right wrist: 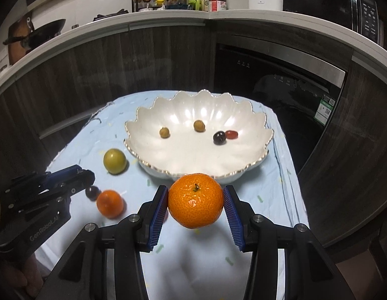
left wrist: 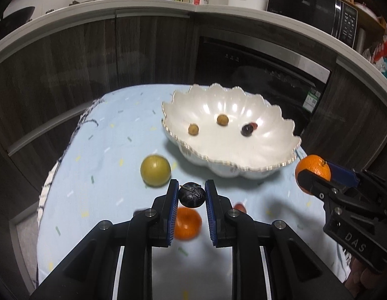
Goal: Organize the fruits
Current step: 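Lift both held fruits and carry them over the white bowl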
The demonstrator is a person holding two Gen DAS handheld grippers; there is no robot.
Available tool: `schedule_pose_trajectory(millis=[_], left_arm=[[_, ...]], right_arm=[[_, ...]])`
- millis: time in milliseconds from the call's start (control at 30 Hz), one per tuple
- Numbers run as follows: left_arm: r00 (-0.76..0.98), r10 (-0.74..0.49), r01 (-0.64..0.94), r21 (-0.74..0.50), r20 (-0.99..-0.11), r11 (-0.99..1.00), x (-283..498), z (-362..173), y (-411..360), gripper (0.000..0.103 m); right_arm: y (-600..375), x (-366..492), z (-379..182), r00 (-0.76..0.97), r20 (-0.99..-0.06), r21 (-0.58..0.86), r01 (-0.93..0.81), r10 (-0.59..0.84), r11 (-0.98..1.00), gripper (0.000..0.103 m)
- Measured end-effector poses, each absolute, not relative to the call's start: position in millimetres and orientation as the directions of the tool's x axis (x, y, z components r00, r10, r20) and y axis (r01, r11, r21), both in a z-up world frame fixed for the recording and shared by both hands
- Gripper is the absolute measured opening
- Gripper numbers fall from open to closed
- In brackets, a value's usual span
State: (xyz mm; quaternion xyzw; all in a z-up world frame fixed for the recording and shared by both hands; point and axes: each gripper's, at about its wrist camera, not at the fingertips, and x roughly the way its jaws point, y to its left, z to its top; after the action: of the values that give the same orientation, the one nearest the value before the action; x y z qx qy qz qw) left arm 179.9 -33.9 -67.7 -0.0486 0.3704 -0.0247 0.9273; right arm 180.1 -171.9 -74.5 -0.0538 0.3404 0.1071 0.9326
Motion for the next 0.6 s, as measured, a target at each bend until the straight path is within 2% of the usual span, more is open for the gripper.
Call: schedule_pose_trajectory(millis=[600], left_arm=[[0.739,-0.095,0.021,-0.118,-0.667,0.993,243,-38,-32,0.022]], right_arm=[[-176,229,-51,0.785,-0.598,-0.014,-0.213,0.162,0.977,0.047]])
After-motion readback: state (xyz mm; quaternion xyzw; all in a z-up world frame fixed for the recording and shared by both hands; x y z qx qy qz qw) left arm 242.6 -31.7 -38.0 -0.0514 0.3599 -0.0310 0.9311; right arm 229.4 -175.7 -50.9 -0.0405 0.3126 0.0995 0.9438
